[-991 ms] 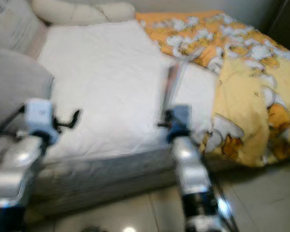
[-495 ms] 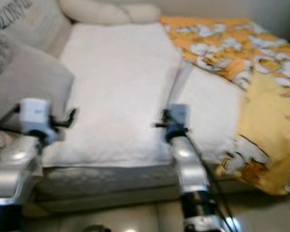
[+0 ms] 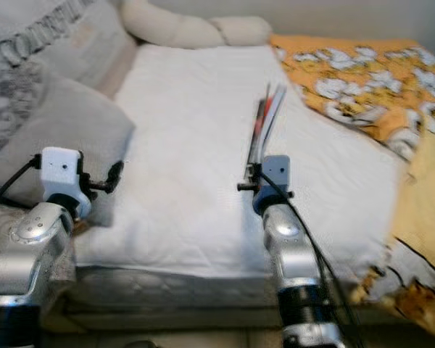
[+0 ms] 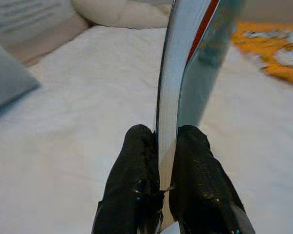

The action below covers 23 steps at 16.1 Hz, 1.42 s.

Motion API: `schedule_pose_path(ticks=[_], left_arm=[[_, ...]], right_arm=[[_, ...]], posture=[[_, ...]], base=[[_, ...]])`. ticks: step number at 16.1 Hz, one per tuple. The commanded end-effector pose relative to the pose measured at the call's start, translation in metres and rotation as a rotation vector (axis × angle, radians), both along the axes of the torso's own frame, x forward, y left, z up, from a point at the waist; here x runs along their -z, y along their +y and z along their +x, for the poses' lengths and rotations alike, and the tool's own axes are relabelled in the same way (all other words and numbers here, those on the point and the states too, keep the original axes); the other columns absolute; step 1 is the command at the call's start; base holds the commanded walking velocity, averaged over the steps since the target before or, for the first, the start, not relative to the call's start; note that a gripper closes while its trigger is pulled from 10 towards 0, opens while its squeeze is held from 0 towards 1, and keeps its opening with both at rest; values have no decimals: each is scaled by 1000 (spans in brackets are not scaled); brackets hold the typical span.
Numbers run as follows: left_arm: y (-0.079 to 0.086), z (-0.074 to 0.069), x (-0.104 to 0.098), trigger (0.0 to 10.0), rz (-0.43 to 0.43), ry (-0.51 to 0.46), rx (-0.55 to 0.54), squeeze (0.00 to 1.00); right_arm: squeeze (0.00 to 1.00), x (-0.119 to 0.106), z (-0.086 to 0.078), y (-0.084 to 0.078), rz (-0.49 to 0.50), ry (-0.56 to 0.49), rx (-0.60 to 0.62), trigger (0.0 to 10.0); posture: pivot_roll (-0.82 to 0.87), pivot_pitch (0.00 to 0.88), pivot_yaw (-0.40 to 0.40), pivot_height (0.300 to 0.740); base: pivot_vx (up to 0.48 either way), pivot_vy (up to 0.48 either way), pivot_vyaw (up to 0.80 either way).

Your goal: Clean up the room

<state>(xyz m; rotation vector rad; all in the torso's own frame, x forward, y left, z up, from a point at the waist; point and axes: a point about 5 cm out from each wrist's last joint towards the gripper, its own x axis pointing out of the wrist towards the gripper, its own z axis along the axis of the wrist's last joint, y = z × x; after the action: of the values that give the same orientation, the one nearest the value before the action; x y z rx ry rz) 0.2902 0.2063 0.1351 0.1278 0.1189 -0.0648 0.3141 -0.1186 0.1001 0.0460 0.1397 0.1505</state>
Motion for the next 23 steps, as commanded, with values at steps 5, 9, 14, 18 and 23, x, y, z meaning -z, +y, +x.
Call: schedule_pose_path(ticks=[5, 9, 14, 18, 23], left_arm=[[-5, 2, -3, 10000, -3, -10, 20, 0], [-6, 1, -3, 10000, -3, -7, 26, 0], [-11, -6, -2, 10000, 47, 16, 103, 0], [-14, -16, 0, 10000, 103, 52, 191, 0], [-13, -33, 0, 10000, 155, 124, 328, 0]], right_arm=[[0, -13, 4, 1, -4, -61, -21, 10000], [0, -13, 3, 2, -4, -60, -25, 10000], [0, -12, 0, 2, 33, -61, -37, 10000], [0, -13, 12, 11, 72, -19, -85, 10000], [0, -2, 35, 31, 299, 239, -263, 10000]], posture=[[-11, 0, -5, 740], [-10, 0, -8, 740], [-6, 0, -9, 740], [5, 0, -25, 740], [41, 0, -42, 740]], base=[[380, 0, 0], [381, 0, 0], [193, 0, 0], [0, 0, 0], [0, 0, 0]])
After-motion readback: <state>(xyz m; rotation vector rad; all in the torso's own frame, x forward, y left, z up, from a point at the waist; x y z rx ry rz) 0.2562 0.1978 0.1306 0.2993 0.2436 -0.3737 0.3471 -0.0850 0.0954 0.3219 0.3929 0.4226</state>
